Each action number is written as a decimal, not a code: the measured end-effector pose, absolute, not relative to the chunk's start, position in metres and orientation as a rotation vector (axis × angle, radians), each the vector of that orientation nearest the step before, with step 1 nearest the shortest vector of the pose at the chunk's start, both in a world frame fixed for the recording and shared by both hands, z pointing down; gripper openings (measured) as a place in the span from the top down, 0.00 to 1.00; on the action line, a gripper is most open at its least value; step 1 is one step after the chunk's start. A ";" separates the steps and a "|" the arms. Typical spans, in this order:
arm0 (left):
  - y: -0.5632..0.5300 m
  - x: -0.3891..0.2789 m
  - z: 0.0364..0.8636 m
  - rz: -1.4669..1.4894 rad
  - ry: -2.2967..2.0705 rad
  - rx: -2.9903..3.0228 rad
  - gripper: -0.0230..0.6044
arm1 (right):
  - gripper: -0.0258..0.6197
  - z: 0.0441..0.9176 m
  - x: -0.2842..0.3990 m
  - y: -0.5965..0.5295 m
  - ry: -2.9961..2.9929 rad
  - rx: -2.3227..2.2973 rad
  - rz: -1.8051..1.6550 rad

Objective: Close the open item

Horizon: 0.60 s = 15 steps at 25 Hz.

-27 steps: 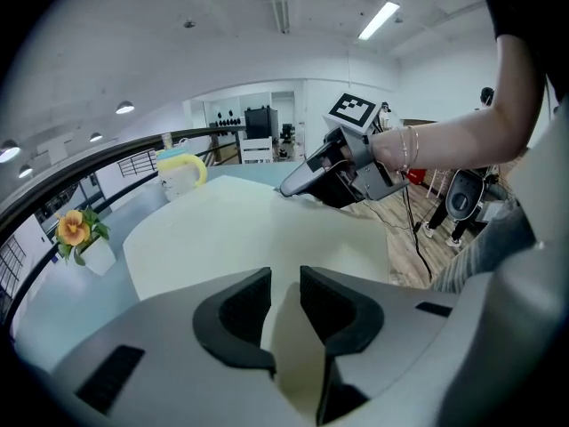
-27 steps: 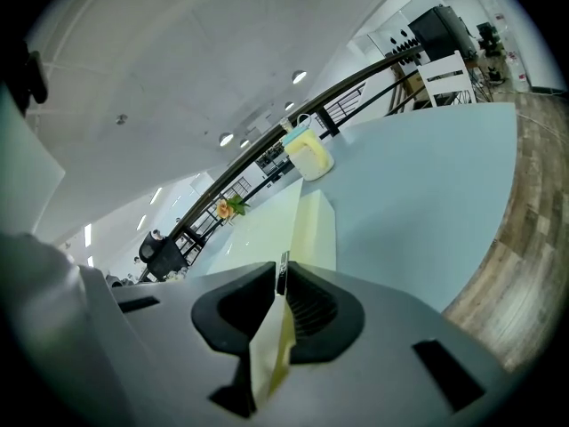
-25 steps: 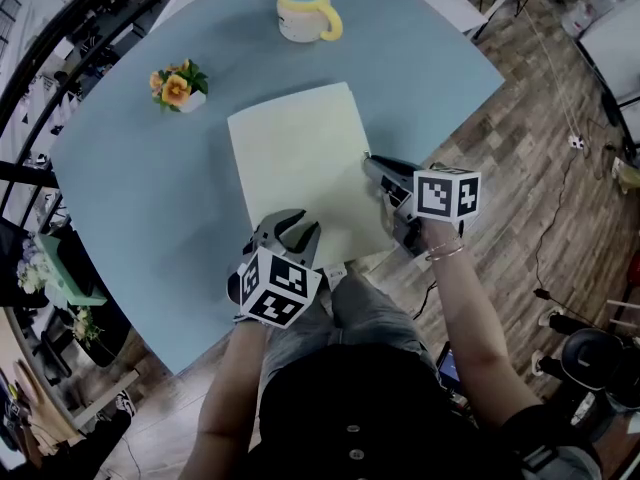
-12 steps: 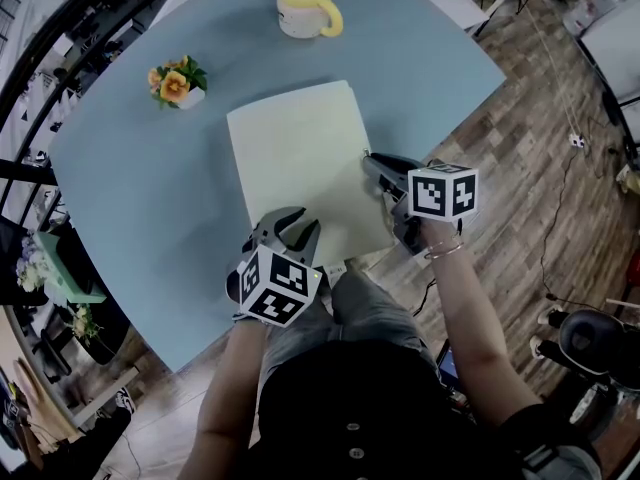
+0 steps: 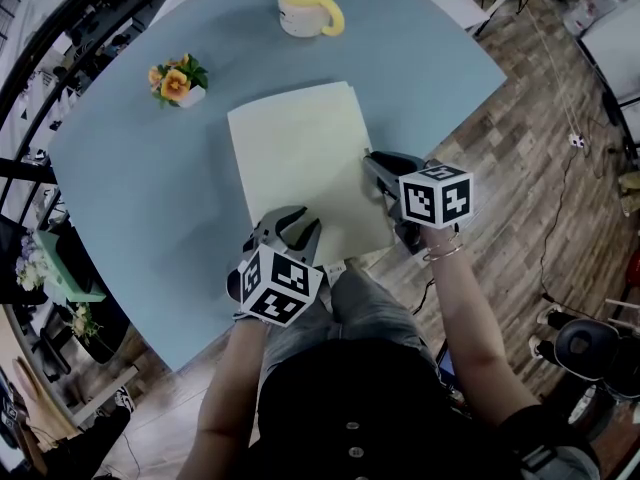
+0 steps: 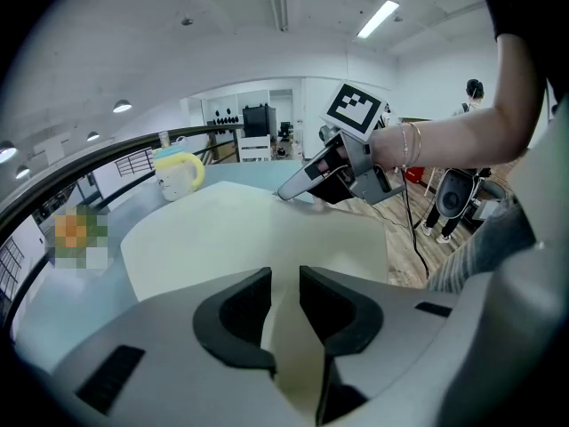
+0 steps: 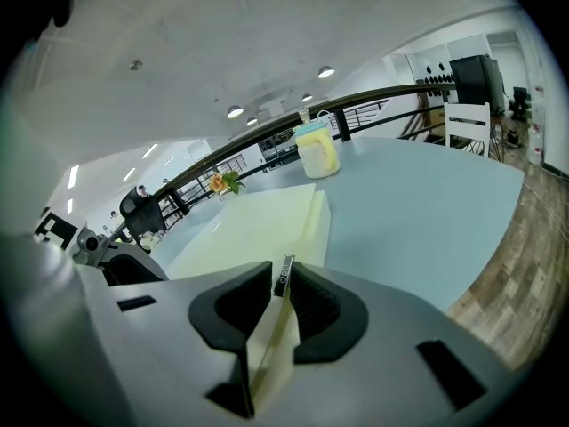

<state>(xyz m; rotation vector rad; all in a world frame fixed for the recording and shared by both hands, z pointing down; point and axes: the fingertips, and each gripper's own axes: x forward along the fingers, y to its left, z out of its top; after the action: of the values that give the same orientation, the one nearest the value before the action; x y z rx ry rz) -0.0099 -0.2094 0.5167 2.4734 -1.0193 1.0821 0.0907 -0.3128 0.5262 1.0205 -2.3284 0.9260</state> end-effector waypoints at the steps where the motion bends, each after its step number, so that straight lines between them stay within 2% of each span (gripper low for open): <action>1: -0.209 -0.010 0.517 1.082 -1.019 2.473 0.79 | 0.84 0.526 0.091 -0.313 -2.327 1.020 0.910; 15: -0.210 -0.010 0.519 1.096 -1.004 2.463 0.79 | 0.82 0.527 0.084 -0.315 -2.227 0.966 0.489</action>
<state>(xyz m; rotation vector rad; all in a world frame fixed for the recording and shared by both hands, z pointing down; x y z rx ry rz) -0.0103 -0.2101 0.5194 2.4630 -1.0041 1.0959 0.0841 -0.3147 0.5275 0.9656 -2.2274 0.4887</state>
